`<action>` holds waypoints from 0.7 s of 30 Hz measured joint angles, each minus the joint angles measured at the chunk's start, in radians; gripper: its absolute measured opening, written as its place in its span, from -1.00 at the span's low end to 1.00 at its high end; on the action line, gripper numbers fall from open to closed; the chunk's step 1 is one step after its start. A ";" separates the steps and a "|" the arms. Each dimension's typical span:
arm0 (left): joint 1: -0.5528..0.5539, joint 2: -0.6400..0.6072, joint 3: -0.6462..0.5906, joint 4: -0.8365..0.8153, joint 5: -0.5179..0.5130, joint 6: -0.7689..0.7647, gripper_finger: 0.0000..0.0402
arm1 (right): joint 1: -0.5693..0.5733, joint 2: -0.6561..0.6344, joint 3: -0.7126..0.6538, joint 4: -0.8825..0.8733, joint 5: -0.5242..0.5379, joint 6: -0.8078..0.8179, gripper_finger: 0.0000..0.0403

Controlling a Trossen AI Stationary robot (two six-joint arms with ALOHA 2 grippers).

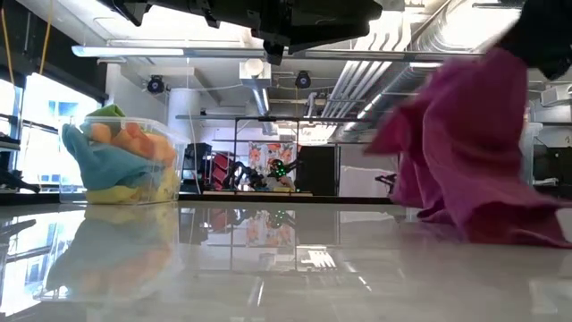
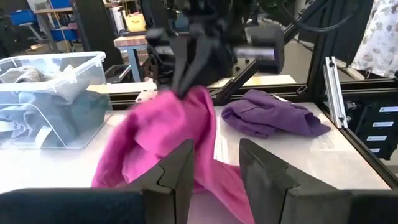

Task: Sort towels by color in basket
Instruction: Put the maroon towel into the right transparent bin

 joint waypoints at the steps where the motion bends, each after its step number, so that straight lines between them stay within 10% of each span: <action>1: 0.000 0.000 0.000 0.000 0.000 0.000 -0.44 | -0.008 0.003 0.000 -0.014 -0.056 0.000 -0.98; 10: 0.000 0.000 0.000 0.001 -0.001 0.000 -0.44 | -0.058 0.028 0.000 -0.128 -0.322 0.000 -0.44; 21: 0.001 0.000 0.000 0.010 -0.001 -0.009 -0.44 | -0.097 0.029 0.000 -0.131 -0.342 -0.096 0.40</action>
